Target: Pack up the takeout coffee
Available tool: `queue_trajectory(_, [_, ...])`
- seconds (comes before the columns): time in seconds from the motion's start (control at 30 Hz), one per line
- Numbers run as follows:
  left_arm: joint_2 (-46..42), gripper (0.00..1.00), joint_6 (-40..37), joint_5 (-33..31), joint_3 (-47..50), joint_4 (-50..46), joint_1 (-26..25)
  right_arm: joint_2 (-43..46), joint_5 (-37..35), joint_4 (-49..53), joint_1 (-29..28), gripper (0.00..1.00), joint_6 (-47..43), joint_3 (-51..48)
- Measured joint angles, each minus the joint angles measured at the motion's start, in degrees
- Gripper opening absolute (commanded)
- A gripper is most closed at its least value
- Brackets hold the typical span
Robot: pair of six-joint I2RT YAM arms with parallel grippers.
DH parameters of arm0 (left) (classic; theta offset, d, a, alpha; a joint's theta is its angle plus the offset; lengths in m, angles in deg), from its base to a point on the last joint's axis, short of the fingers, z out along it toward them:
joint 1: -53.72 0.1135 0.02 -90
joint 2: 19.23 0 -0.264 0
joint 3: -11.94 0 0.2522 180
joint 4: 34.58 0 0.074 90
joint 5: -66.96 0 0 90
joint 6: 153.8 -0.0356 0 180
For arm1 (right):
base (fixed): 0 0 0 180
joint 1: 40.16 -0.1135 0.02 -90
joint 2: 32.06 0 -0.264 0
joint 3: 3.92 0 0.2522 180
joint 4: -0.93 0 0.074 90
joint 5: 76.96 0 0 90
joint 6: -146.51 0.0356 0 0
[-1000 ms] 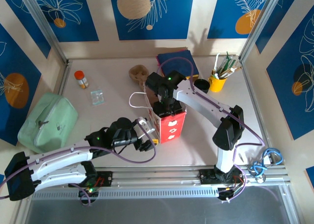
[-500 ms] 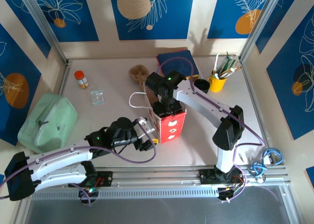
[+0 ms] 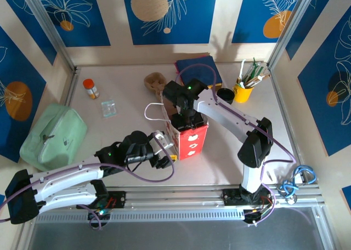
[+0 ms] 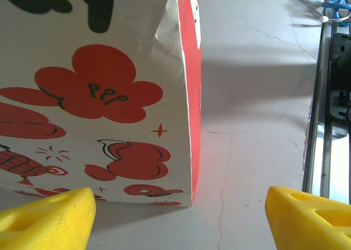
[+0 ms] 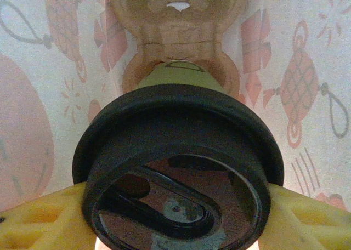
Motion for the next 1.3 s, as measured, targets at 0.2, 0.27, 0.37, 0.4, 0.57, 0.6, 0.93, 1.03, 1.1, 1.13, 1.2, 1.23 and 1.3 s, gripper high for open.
queue_trajectory(0.2, [0.0, 0.81, 0.0, 0.0, 0.0, 0.0, -0.02, 0.0, 0.2, 0.02, 0.0, 0.61, 0.0, 0.0])
queue_trajectory(0.27, [0.0, 0.81, 0.0, 0.0, 0.0, 0.0, -0.02, 0.0, 0.28, 0.0, 0.0, 0.61, -0.02, 0.0])
queue_trajectory(0.37, [0.0, 0.81, 0.0, 0.0, 0.0, 0.0, 0.0, 0.0, 0.48, 0.0, 0.0, 0.61, 0.0, 0.0])
queue_trajectory(0.4, [0.0, 0.81, 0.0, 0.0, 0.0, 0.0, -0.02, 0.0, 0.5, 0.0, -0.02, 0.61, -0.02, 0.0])
queue_trajectory(0.57, [0.0, 0.81, 0.0, -0.2, 0.0, 0.0, -0.02, 0.0, 0.68, 0.02, 0.0, 0.61, 0.0, 0.0])
queue_trajectory(0.6, [0.0, 0.81, 0.0, -0.26, 0.0, -0.02, -0.02, 0.0, 0.7, 0.04, 0.0, 0.61, -0.02, 0.0])
queue_trajectory(0.93, [0.0, 0.81, 0.0, -0.42, -0.22, 0.0, -0.02, 0.0, 1.31, 0.26, 0.0, 0.61, -0.02, -0.11])
queue_trajectory(1.03, [0.0, 0.81, 0.0, -0.42, -0.24, 0.0, -0.02, 0.0, 1.84, 0.28, 0.0, 0.61, -0.02, -0.13])
queue_trajectory(1.1, [0.0, 0.81, 0.0, -0.42, -0.31, -0.02, -0.02, 0.0, 2.21, 0.31, 0.0, 0.61, -0.02, -0.28])
queue_trajectory(1.13, [0.07, 0.81, 0.0, -0.42, -0.35, 0.0, -0.02, 0.0, 2.47, 0.31, 0.0, 0.61, -0.04, -0.37])
queue_trajectory(1.2, [0.37, 0.81, 0.0, -0.39, -0.68, -0.02, -0.02, 0.0, 3.23, 0.26, 0.0, 0.61, -0.07, -0.44])
queue_trajectory(1.23, [0.61, 0.81, 0.0, -0.39, -0.9, 0.0, -0.02, 0.0, 3.52, 0.24, 0.0, 0.61, -0.09, -0.44])
queue_trajectory(1.3, [0.9, 0.81, 0.0, -0.39, -1.22, 0.0, -0.02, 0.0, 3.93, 0.26, 0.0, 0.61, -0.22, -0.44])
